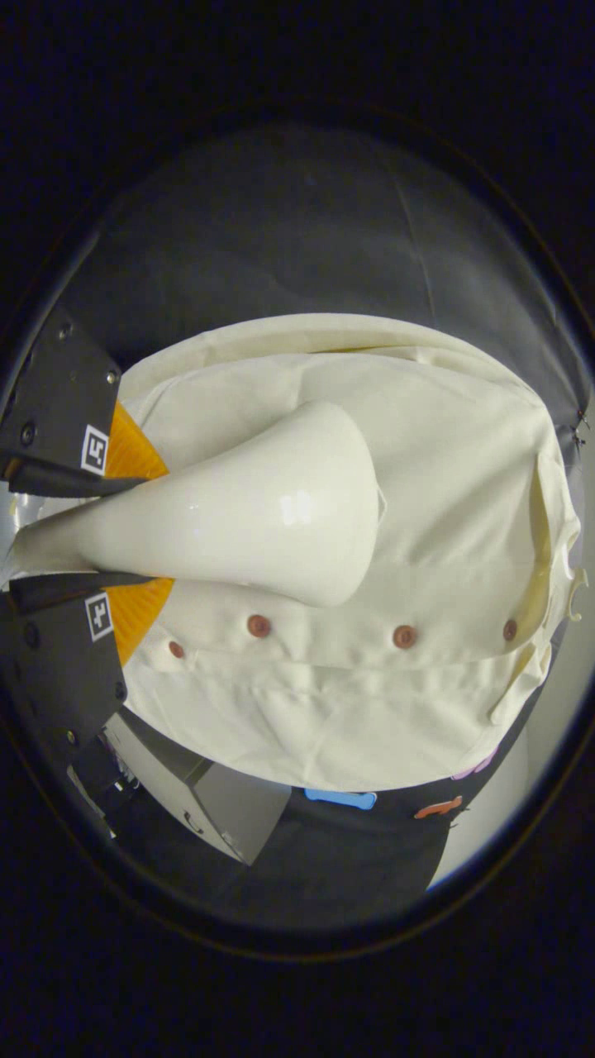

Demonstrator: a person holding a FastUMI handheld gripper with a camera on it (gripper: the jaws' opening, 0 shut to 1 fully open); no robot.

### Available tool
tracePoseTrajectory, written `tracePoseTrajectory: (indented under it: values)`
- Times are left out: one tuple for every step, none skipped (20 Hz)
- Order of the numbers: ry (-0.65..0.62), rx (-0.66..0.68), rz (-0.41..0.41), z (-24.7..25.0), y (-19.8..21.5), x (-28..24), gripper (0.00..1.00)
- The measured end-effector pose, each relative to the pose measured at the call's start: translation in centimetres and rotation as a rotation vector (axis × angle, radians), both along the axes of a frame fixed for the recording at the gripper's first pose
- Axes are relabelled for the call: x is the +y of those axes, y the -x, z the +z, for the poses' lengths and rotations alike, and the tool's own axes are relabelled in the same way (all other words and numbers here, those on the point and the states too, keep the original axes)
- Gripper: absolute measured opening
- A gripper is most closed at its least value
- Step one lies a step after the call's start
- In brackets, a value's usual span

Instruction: Iron the clothes twice with a garment steamer, once on the left side and once on the right side.

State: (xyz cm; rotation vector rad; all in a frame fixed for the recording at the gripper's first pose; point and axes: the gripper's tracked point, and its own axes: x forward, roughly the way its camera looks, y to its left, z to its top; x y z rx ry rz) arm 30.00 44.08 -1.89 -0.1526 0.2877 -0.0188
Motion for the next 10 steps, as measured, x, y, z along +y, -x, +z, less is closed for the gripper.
tracePoseTrajectory:
  values:
    - [0.000, 0.014, -0.008, -1.0, 0.2, -0.1, 0.37]
    - [-0.002, 0.025, -0.016, -1.9, 0.3, -0.2, 0.37]
    - [-0.002, 0.035, -0.023, -2.8, 0.4, -0.2, 0.37]
    - [-0.002, 0.043, -0.030, -3.7, 0.4, -0.3, 0.37]
    - [-0.003, 0.049, -0.038, -4.4, 0.6, -0.4, 0.37]
    - [-0.005, 0.055, -0.044, -5.3, 0.6, -0.5, 0.37]
    - [-0.008, 0.060, -0.054, -6.2, 0.6, -0.7, 0.38]
    - [-0.011, 0.062, -0.066, -7.1, 0.6, -0.8, 0.38]
    - [-0.014, 0.071, -0.073, -8.2, 0.5, -1.1, 0.38]
    - [-0.014, 0.090, -0.080, -9.5, 0.7, -1.2, 0.38]
